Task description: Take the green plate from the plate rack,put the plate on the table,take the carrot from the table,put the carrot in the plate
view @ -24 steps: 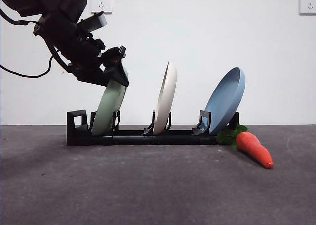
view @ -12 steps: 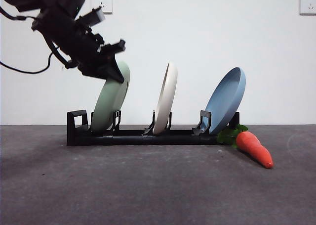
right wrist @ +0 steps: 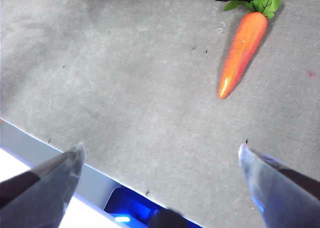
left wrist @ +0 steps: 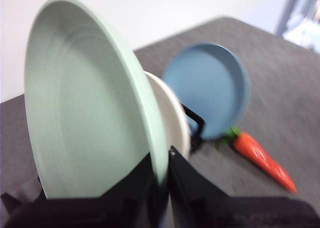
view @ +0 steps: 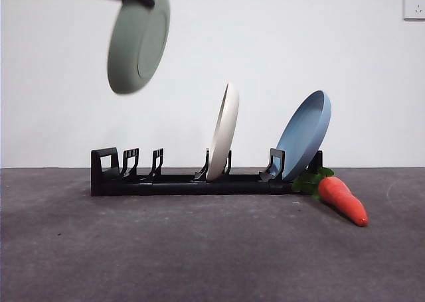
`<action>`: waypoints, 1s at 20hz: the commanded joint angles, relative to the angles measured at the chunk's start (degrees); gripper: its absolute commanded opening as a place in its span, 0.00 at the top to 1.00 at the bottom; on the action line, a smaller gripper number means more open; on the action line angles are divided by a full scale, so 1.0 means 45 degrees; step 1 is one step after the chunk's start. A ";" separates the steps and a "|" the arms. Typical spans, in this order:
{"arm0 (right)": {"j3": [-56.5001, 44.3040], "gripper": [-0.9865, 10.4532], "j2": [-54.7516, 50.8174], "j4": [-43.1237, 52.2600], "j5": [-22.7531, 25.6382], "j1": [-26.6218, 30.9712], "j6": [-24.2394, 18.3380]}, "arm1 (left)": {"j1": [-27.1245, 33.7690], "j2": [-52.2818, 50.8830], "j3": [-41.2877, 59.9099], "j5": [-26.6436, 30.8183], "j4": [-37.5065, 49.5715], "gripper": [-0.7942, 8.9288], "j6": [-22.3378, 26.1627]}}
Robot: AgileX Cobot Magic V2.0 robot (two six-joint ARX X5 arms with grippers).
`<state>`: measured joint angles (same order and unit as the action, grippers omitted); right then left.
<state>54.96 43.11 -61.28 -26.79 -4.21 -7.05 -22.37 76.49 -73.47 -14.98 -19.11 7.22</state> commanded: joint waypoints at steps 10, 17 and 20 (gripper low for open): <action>0.0034 0.39 0.0000 0.0049 -0.0039 -0.0019 0.0029 | -0.7223 0.0112 0.0758 0.8417 -0.4677 0.92 0.3881; 0.0029 0.39 0.0000 0.0034 -0.0063 -0.0019 0.0034 | -0.8315 0.3434 0.2516 0.8942 -0.1991 0.92 0.3881; 0.0029 0.39 0.0000 0.0039 -0.0063 -0.0019 0.0029 | -0.8383 0.4959 0.2516 0.9364 -0.1350 0.92 0.3769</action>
<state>54.96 43.11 -61.28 -26.96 -4.21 -7.07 -60.05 98.02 -62.46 26.20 -25.87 24.01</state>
